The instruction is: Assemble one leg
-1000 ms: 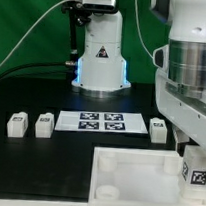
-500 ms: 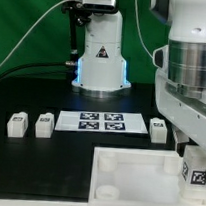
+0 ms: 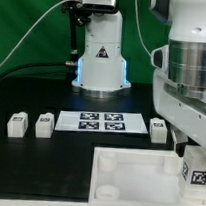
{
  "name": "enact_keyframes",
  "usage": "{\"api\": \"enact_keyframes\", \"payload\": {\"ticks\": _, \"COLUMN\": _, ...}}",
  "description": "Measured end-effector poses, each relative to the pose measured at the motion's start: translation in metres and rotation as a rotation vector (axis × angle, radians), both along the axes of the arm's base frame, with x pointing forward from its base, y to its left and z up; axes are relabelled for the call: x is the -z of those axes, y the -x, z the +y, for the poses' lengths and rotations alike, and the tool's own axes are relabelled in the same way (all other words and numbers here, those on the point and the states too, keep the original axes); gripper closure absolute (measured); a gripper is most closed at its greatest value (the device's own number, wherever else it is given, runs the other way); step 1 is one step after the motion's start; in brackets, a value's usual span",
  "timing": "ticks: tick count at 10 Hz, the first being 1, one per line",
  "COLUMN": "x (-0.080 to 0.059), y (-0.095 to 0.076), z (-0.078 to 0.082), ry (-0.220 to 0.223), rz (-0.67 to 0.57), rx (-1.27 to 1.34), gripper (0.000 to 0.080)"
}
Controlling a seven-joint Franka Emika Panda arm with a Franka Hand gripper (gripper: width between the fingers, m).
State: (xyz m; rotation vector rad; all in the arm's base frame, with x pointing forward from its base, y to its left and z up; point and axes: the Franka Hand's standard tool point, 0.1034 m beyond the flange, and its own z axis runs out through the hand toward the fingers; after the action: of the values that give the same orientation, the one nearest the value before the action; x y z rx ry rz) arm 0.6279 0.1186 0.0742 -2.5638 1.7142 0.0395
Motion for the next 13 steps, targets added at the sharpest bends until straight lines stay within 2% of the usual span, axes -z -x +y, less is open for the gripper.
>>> {"api": "enact_keyframes", "payload": {"ticks": 3, "x": -0.004, "y": -0.004, "z": 0.01, "ry": 0.007, "rz": -0.046, "rx": -0.635, "gripper": 0.0151}}
{"api": "enact_keyframes", "payload": {"ticks": 5, "x": -0.002, "y": -0.001, "z": 0.009, "ry": 0.014, "rz": -0.063, "rx": -0.85, "gripper": 0.0151}}
{"api": "enact_keyframes", "payload": {"ticks": 8, "x": -0.002, "y": -0.002, "z": 0.005, "ry": 0.029, "rz": -0.071, "rx": -1.087, "gripper": 0.0151}}
{"api": "enact_keyframes", "payload": {"ticks": 10, "x": -0.002, "y": -0.002, "z": 0.005, "ry": 0.028, "rz": -0.067, "rx": -1.02, "gripper": 0.0177}}
{"api": "enact_keyframes", "payload": {"ticks": 11, "x": -0.002, "y": -0.002, "z": 0.005, "ry": 0.026, "rz": -0.066, "rx": -0.995, "gripper": 0.0355}}
{"api": "enact_keyframes", "payload": {"ticks": 12, "x": -0.001, "y": -0.001, "z": 0.005, "ry": 0.022, "rz": -0.058, "rx": -0.871, "gripper": 0.0355}}
{"api": "enact_keyframes", "payload": {"ticks": 13, "x": -0.001, "y": -0.001, "z": 0.003, "ry": 0.021, "rz": -0.05, "rx": -0.753, "gripper": 0.0499}}
